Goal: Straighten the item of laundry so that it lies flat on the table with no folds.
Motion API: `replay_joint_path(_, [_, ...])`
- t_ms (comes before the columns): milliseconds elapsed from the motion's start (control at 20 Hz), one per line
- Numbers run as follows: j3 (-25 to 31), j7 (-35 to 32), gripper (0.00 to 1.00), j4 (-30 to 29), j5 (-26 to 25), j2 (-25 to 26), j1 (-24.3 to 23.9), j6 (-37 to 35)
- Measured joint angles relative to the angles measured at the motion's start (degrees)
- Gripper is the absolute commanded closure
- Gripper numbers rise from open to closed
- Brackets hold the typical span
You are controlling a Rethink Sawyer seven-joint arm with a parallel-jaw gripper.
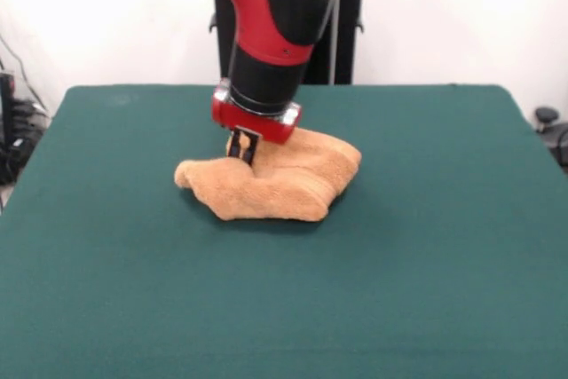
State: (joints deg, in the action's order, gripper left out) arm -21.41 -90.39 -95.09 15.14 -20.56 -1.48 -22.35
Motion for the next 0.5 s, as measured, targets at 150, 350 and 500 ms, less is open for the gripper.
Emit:
replay_joint_path(150, [0.01, 0.00, 1.00, 0.00, 0.00, 0.02, -1.01, -0.94])
replay_joint_path(350, [-0.03, 0.00, 1.00, 0.24, 0.00, 0.19, -1.52, -1.84])
replay_joint_path(500, [-0.31, 0.00, 1.00, 0.91, -0.01, -0.16, -0.73, -5.18])
